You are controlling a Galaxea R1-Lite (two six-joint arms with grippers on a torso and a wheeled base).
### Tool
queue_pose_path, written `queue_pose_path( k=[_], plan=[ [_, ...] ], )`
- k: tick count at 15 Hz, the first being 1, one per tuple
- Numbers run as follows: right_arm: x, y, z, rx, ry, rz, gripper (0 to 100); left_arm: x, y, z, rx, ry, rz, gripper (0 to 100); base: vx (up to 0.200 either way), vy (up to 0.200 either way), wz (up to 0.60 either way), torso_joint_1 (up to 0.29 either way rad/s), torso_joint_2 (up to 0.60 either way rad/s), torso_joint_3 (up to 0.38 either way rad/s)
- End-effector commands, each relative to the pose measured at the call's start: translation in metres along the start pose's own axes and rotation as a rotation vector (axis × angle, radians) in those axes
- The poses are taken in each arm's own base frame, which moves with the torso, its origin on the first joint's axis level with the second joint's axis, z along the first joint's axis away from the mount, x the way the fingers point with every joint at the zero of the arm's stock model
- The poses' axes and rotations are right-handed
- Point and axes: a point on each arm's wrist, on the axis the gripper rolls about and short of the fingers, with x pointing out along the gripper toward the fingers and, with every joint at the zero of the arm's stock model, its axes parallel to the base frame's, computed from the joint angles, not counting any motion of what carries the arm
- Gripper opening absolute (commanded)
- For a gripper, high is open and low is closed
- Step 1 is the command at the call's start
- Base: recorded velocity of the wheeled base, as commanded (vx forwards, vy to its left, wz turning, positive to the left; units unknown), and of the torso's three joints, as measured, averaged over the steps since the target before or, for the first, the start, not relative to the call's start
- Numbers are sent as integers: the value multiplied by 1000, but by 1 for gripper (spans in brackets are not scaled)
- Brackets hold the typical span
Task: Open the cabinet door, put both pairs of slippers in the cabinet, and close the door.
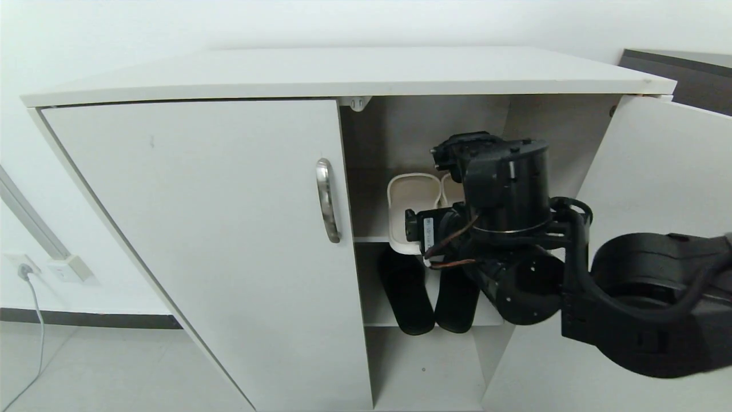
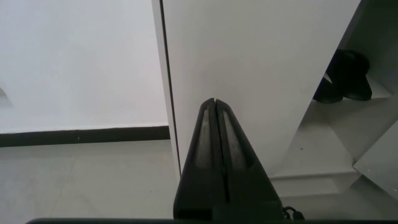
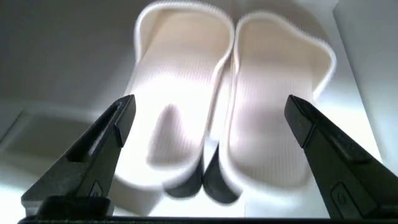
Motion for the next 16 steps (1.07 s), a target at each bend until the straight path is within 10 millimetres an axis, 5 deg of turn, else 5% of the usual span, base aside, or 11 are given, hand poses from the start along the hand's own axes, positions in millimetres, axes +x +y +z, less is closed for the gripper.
queue_pose_path(
  k=[1, 2, 3, 16],
  plan=[
    [-29, -11, -2, 11, -19, 35, 100, 0, 0, 0, 0, 0, 0, 0, 0, 0, 0, 0, 0, 0],
    [-29, -11, -3, 10, -17, 35, 100, 0, 0, 0, 0, 0, 0, 0, 0, 0, 0, 0, 0, 0],
    [-32, -16, -13, 2, -6, 37, 0, 0, 0, 0, 0, 0, 0, 0, 0, 0, 0, 0, 0, 0],
    [-30, -8, -35, -21, 13, 52, 0, 0, 0, 0, 0, 0, 0, 0, 0, 0, 0, 0, 0, 0]
  ],
)
